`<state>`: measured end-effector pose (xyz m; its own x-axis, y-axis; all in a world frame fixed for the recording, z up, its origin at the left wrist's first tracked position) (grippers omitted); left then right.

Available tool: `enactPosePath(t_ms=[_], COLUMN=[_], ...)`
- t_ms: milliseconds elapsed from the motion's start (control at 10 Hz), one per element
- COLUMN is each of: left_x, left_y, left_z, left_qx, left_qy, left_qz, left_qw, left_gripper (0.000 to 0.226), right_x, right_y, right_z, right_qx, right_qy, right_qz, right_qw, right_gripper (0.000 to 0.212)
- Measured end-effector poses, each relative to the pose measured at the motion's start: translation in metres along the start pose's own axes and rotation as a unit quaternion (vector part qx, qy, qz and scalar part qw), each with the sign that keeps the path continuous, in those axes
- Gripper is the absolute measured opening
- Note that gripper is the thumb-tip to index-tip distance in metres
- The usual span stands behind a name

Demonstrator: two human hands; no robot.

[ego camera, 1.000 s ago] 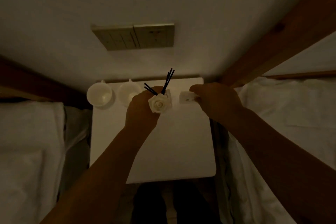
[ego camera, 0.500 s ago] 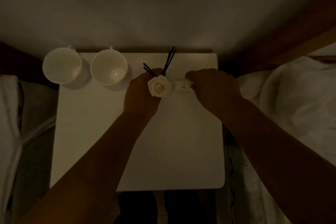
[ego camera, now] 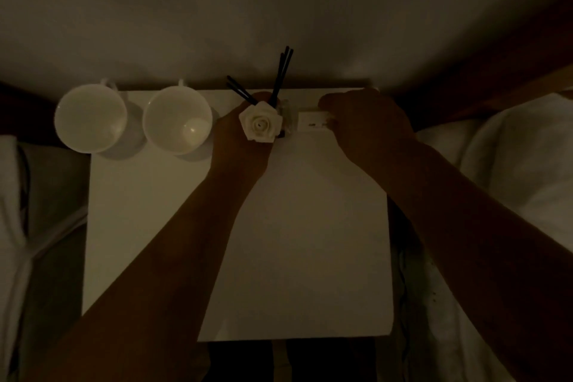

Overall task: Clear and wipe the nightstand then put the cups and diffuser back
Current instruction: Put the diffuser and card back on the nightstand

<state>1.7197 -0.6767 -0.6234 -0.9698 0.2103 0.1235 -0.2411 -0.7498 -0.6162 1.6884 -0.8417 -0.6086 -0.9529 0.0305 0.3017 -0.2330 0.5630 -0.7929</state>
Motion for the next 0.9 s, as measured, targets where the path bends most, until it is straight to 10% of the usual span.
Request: enactPosePath(t_ms=[600, 900], left_x=[-0.003, 0.029], left_y=[0.014, -0.002], left_z=[-0.012, -0.009], left_qx=[0.040, 0.009], left_qy=[-0.071, -0.094], left_qz=[-0.002, -0.003], left_qw=[0.997, 0.996], left_gripper=[0.024, 0.055], right_x=[-0.011, 0.013], right_y=[0.007, -0.011], right_z=[0.013, -0.001], right_qx=[-0.083, 0.090], right_qy=[0.047, 0.041], right_qz=[-0.008, -0.005], right_qw=[0.995, 0.995], right_gripper=[0.030, 0.073])
Point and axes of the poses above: each hand's wrist, its own x-axis away from the middle knuckle, its own y-axis out of the palm, z = x × y, the point moved 10 cm from there along -x, towards the middle knuckle, and after that the axes turned 14 degrees about -x, right-handed, at the moved point
